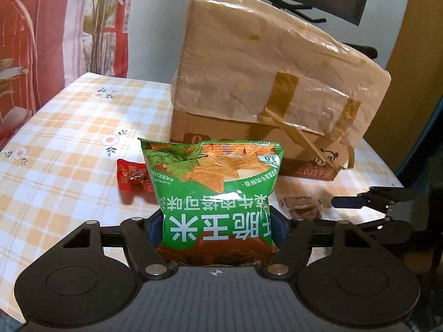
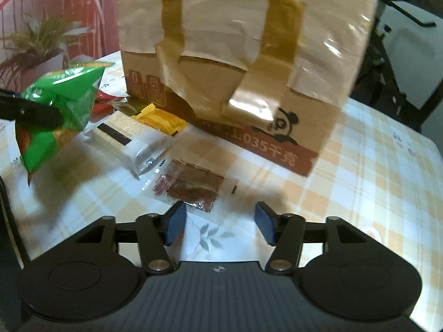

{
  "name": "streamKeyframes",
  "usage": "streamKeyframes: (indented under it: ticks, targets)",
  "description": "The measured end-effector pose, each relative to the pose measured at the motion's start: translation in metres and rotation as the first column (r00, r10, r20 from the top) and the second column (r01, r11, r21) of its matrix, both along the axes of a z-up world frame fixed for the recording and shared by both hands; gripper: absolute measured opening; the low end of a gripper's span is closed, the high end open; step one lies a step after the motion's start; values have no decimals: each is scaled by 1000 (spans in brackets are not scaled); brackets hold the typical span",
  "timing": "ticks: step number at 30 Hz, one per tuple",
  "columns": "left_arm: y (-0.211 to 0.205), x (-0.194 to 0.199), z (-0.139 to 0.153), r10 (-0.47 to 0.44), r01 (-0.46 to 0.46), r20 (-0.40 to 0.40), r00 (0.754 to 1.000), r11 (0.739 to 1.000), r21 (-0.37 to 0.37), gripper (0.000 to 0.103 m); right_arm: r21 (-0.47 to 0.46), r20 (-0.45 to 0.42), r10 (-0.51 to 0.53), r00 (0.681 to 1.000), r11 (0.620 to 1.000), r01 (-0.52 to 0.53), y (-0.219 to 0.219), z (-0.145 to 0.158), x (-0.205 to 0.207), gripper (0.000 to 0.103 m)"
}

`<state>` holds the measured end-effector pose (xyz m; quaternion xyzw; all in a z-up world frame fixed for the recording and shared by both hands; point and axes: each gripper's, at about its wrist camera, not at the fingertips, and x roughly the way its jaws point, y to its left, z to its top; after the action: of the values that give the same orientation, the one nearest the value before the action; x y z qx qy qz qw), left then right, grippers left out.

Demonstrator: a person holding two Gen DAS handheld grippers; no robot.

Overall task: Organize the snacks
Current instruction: 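Grasp the green corn-chip bag with the left gripper while the right tool approaches the brown packet, then grasp the small brown clear packet with the right gripper while the left holds the bag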

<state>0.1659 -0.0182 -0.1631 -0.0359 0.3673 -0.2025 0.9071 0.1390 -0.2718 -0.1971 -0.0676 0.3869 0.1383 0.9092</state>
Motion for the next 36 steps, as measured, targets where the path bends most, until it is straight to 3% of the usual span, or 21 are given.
streamKeyframes:
  ticks: [9, 13, 19, 24, 29, 36]
  targets:
    - [8, -2, -1, 25, -24, 19, 1000, 999, -23, 74, -4, 2, 129, 992, 992, -129, 21, -2, 33, 67]
    - [8, -3, -1, 26, -26, 18, 999, 999, -24, 74, 73, -16, 109, 994, 991, -108, 15, -5, 41, 66]
    - [6, -1, -6, 19, -19, -1, 1000, 1000, -22, 74, 123, 61, 60, 996, 990, -67, 9, -11, 17, 65]
    - [3, -2, -9, 12, -12, -7, 1000, 1000, -11, 74, 114, 79, 54, 995, 991, -63, 9, -10, 10, 59]
    - [3, -2, -10, 3, -3, -12, 1000, 1000, -9, 74, 144, 93, 25, 995, 989, -38, 0, -10, 8, 44]
    - [0, 0, -12, -11, 11, -21, 1000, 1000, -3, 74, 111, 150, 77, 986, 989, -94, 6, -7, -2, 41]
